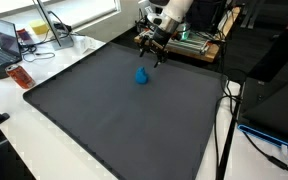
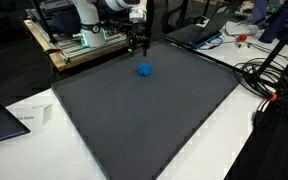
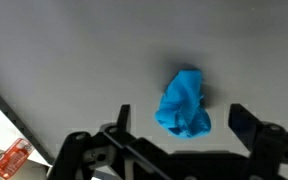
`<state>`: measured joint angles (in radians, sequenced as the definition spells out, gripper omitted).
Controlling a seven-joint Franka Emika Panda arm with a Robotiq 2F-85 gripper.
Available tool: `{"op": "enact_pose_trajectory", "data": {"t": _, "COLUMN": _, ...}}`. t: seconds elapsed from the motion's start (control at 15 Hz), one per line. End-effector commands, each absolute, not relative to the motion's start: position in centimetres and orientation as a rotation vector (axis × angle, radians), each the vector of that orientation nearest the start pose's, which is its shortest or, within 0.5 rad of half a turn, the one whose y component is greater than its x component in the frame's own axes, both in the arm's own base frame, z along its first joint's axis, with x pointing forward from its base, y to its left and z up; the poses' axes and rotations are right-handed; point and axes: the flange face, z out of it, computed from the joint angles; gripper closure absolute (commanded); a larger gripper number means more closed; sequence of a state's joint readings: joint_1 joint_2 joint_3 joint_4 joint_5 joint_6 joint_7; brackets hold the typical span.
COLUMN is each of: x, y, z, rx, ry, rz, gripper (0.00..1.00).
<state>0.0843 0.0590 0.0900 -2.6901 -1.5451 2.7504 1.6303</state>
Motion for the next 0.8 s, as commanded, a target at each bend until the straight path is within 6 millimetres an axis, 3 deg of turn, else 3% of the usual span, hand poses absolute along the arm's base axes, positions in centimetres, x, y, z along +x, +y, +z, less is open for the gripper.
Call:
{"op": "enact_pose_trajectory", "data": {"t": 0.0, "x": 36.2, "y": 8.9, "z": 21.0, "rx": -3.366, "ry": -0.125, "rz": -0.690, "gripper": 0.00}}
{"op": "enact_pose_trajectory", "data": {"t": 0.73, "x": 36.5, "y": 5.1, "z": 21.6, "rx": -3.126, "ry": -0.450, "rz": -0.567, "gripper": 0.00}}
